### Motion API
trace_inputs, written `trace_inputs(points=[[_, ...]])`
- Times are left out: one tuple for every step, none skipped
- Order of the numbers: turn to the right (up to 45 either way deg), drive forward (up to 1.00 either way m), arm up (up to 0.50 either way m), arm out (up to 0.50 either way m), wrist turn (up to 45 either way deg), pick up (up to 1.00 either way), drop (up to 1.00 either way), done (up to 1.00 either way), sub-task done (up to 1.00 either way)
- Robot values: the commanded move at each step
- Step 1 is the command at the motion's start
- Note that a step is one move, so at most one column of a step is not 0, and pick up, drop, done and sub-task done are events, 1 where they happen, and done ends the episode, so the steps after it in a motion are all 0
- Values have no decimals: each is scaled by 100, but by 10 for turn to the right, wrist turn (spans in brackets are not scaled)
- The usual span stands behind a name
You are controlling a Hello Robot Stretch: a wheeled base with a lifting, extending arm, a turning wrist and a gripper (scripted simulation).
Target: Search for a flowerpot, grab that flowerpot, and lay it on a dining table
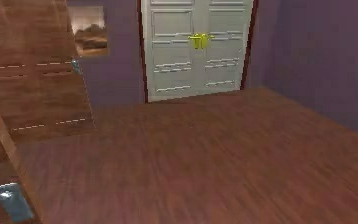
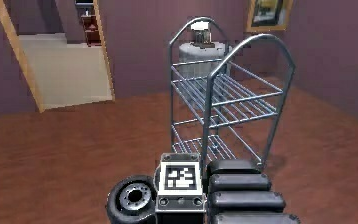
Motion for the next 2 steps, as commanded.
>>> trace_inputs(points=[[450,0,0,0,0,0,0,0,0],[150,0,0,0,0,0,0,0,0]])
